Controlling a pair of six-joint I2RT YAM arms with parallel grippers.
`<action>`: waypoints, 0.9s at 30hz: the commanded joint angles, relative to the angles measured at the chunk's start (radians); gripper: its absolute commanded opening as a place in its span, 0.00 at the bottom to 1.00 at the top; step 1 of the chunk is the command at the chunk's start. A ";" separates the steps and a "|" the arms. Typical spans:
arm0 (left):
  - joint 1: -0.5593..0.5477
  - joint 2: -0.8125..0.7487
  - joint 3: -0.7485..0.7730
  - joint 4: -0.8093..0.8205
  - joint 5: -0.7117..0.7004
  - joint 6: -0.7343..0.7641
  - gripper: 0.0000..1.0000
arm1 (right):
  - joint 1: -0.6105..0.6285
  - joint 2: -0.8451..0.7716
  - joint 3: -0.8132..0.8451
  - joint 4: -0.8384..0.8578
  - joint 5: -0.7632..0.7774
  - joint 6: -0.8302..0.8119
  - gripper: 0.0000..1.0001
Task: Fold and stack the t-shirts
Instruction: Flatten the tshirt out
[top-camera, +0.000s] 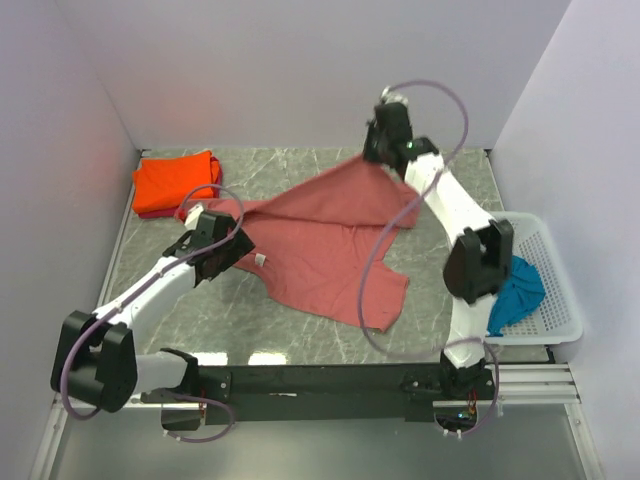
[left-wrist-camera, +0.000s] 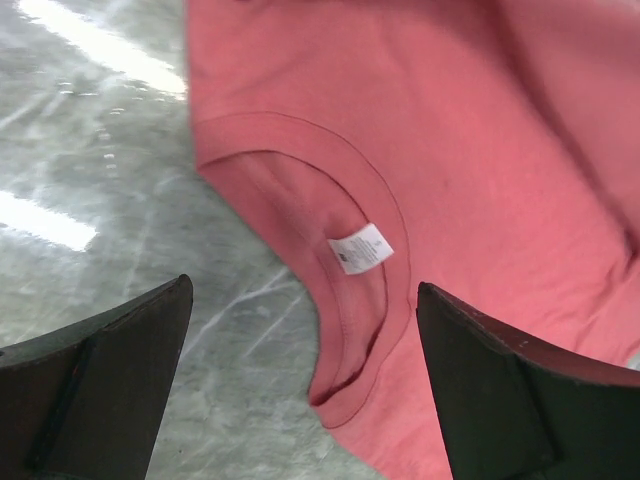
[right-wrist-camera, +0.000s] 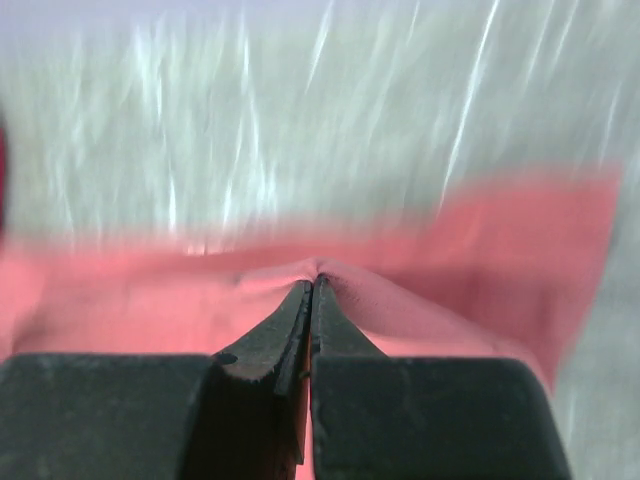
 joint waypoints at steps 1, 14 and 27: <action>-0.026 0.042 0.071 0.080 0.033 0.061 0.99 | -0.120 0.222 0.283 0.108 0.032 -0.078 0.00; -0.150 0.246 0.193 0.079 0.040 0.122 0.99 | -0.216 0.355 0.409 0.486 -0.058 -0.177 0.89; -0.207 0.510 0.374 0.126 0.175 0.130 0.99 | -0.188 0.050 -0.190 0.203 -0.219 0.024 0.89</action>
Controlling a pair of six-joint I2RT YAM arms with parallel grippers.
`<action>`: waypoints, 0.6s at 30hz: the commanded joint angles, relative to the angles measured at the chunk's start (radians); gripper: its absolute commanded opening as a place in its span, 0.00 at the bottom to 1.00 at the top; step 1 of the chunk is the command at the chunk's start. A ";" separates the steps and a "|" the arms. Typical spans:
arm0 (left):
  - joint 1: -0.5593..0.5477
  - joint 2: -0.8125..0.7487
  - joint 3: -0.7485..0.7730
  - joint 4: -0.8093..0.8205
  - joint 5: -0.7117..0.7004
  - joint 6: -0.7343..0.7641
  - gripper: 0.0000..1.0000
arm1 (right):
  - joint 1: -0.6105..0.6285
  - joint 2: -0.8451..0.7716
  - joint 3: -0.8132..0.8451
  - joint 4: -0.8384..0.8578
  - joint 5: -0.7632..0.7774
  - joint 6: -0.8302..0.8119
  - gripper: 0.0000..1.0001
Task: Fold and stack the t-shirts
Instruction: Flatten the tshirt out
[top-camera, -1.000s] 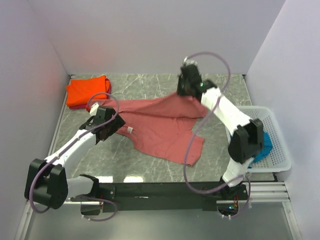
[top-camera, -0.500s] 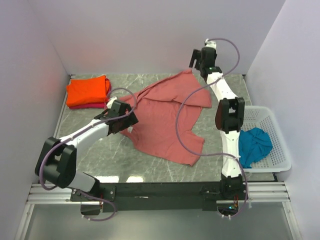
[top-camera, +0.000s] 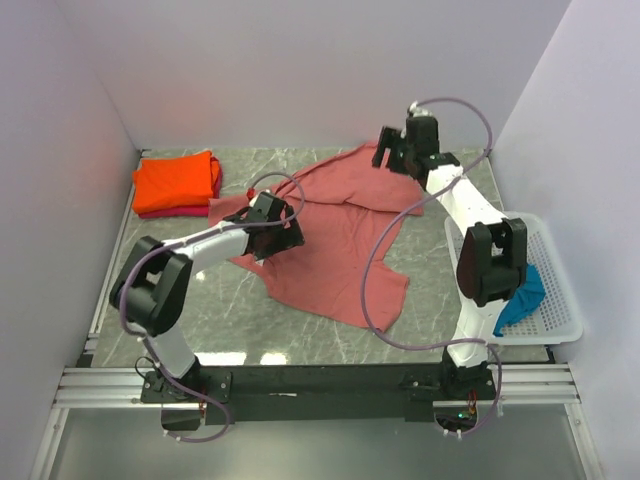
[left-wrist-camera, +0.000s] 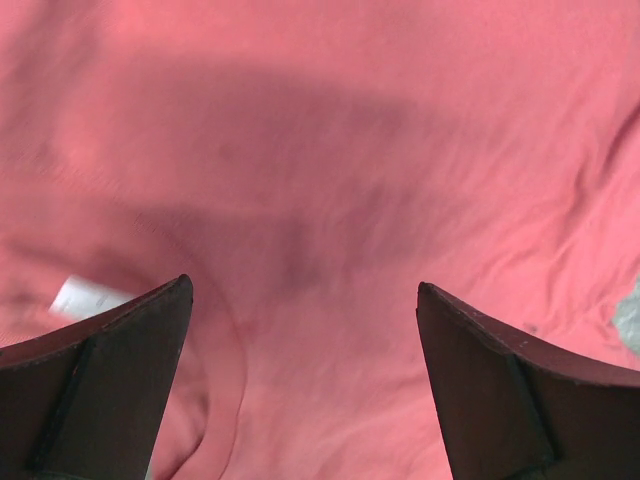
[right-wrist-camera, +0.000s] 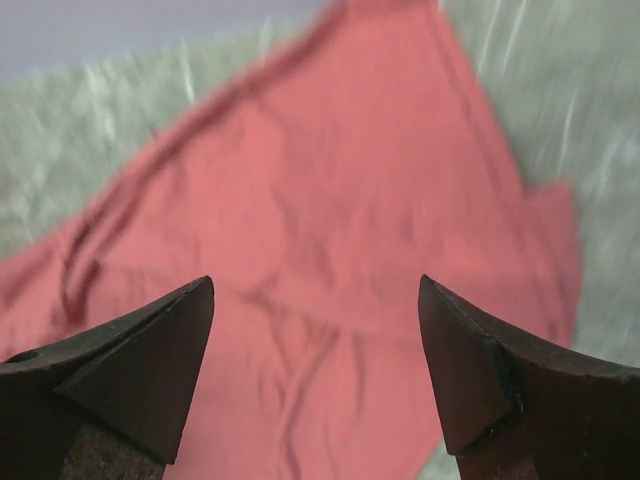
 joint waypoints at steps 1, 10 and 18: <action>-0.001 0.053 0.080 0.013 0.030 0.014 1.00 | 0.021 -0.002 -0.125 -0.033 -0.065 0.064 0.89; -0.001 0.078 0.045 -0.050 -0.027 -0.008 1.00 | 0.091 0.067 -0.217 -0.057 -0.145 0.096 0.88; -0.001 -0.016 -0.082 -0.005 0.024 -0.023 1.00 | 0.171 0.075 -0.344 0.002 -0.162 0.192 0.88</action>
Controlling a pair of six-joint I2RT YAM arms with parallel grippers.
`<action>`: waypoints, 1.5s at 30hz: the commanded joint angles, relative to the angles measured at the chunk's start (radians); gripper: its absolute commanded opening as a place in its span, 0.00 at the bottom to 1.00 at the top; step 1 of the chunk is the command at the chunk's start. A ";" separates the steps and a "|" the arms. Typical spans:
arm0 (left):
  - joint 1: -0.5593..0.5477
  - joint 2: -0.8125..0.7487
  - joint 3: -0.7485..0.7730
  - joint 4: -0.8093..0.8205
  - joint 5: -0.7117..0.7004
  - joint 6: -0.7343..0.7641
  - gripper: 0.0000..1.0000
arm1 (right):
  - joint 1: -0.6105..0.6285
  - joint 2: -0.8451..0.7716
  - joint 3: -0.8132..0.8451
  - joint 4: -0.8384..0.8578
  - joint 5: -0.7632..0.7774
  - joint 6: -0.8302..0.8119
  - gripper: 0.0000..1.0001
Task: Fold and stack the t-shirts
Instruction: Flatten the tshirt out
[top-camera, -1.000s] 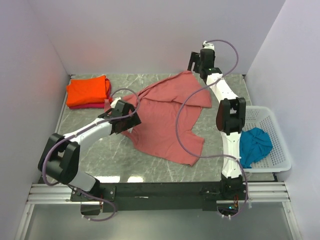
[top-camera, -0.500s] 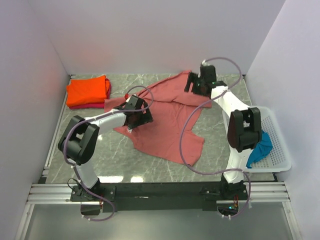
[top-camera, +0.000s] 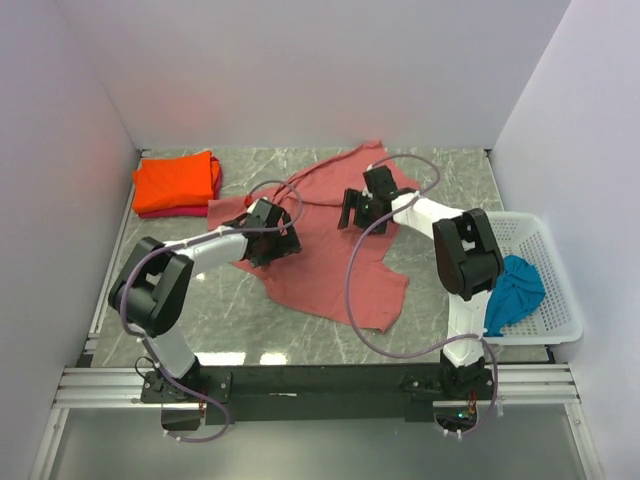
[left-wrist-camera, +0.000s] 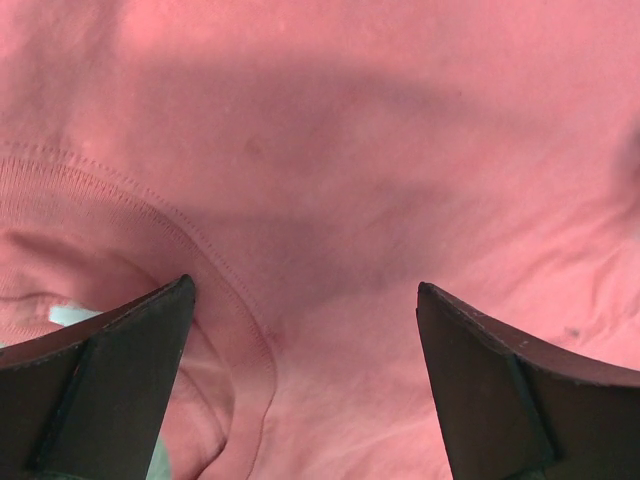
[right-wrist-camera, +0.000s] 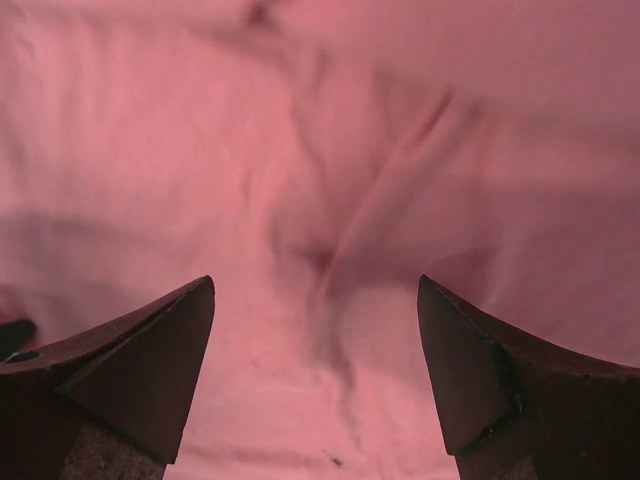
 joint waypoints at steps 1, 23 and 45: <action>-0.003 -0.057 -0.080 -0.008 0.042 -0.020 0.99 | 0.020 -0.031 -0.115 0.043 -0.008 0.068 0.88; -0.252 -0.612 -0.245 -0.439 -0.194 -0.297 0.99 | 0.206 -0.853 -0.739 -0.074 0.251 0.231 0.90; 0.442 -0.217 -0.123 -0.175 -0.141 -0.107 0.69 | 0.039 -0.750 -0.470 -0.052 0.172 0.122 0.91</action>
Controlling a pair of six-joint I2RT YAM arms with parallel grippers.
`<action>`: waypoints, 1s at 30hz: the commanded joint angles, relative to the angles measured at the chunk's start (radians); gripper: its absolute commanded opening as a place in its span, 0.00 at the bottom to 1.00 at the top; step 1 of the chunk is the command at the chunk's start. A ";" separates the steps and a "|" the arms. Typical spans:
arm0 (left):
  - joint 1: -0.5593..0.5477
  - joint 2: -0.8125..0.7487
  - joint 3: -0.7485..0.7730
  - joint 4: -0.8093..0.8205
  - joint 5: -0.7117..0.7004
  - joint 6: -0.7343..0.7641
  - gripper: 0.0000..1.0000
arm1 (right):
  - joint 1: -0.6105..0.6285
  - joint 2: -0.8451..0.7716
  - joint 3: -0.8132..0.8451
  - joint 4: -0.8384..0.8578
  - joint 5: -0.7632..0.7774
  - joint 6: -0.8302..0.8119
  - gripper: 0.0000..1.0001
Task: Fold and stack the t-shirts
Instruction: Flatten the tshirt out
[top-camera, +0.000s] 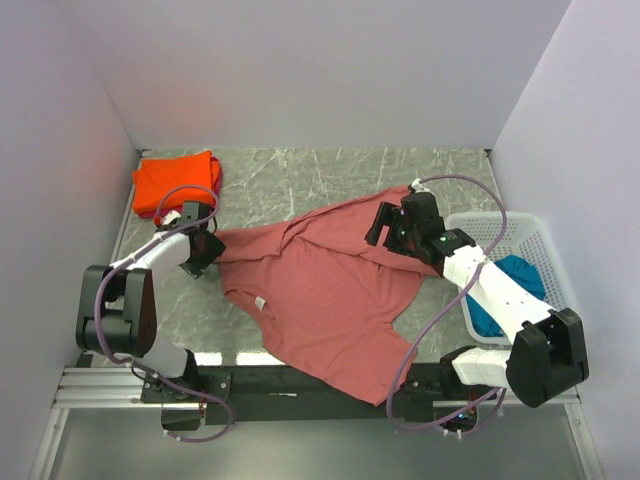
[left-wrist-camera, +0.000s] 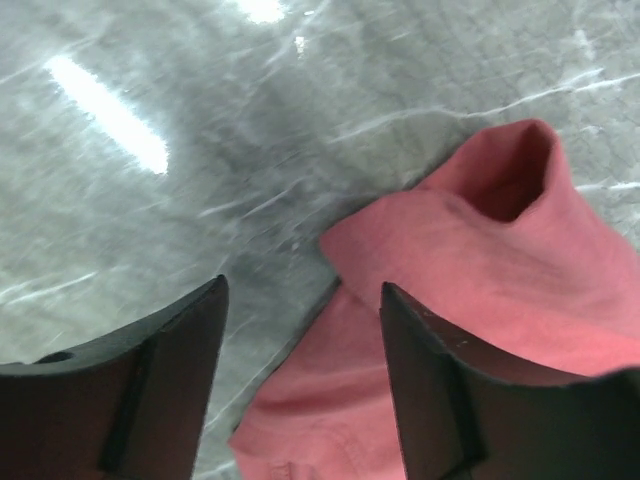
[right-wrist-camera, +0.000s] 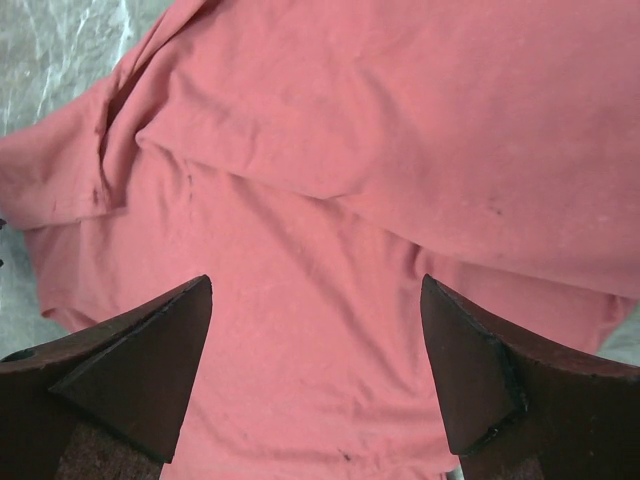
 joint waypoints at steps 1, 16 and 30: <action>0.007 0.032 0.051 0.052 0.035 0.035 0.67 | -0.019 -0.008 0.005 0.006 -0.006 -0.012 0.91; 0.017 0.146 0.077 0.073 -0.007 0.054 0.45 | -0.031 -0.008 -0.009 -0.008 -0.003 -0.008 0.91; 0.023 0.160 0.066 0.115 0.040 0.091 0.33 | -0.033 -0.018 -0.013 -0.023 0.011 -0.008 0.91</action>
